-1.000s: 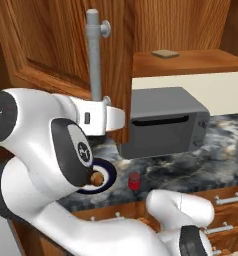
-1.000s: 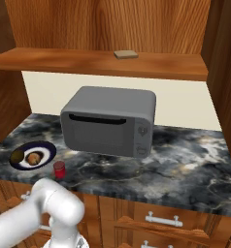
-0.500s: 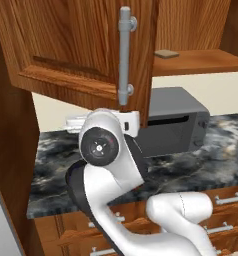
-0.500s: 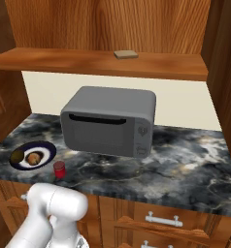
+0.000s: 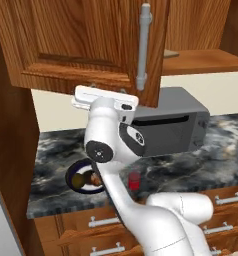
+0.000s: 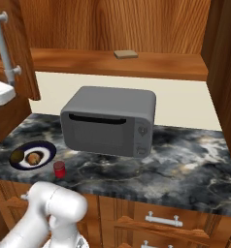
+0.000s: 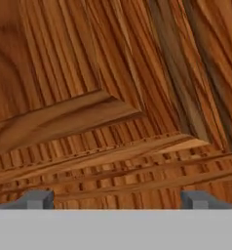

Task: Pick the avocado and bread from the counter and place them on the plate. Then pick the jam from the cabinet and place it next to the plate. Lastly close the cabinet door.

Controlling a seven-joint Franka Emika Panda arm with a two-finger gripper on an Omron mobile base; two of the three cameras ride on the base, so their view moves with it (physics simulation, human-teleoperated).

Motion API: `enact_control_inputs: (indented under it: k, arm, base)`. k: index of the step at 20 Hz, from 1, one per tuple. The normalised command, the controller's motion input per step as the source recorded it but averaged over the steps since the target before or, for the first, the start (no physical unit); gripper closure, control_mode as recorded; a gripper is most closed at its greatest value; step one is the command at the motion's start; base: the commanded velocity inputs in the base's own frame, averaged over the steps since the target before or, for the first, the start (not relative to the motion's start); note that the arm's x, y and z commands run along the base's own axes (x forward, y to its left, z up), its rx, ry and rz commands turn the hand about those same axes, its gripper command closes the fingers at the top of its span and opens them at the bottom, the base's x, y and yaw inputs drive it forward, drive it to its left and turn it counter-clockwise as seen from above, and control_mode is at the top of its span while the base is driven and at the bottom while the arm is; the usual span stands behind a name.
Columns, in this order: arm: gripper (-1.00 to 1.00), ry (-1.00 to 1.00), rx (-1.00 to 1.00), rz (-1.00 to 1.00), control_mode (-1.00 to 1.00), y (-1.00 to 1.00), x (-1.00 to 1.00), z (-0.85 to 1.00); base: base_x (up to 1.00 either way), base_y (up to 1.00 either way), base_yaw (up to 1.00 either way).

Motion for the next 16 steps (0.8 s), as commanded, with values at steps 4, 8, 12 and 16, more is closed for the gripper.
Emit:
enact_control_inputs:
  k: [4, 8, 12, 16]
  arm:
    - [-1.0, -0.33, 0.15, -0.02, -1.0, 0.0, 0.99, 0.63]
    - [-1.0, 0.21, 0.18, 0.0, -1.0, -0.3, 1.0, 0.02]
    - [-1.0, 0.06, 0.23, 0.3, -1.0, -0.88, 0.96, -0.05]
    - [-1.0, 0.09, 0.15, 0.44, -1.0, -0.66, 0.86, -0.35]
  base:
    - [0.0, 0.0, 0.0]
    - [0.0, 0.0, 0.0]
    - [0.0, 0.0, 0.0]
    - [0.0, 0.0, 0.0]
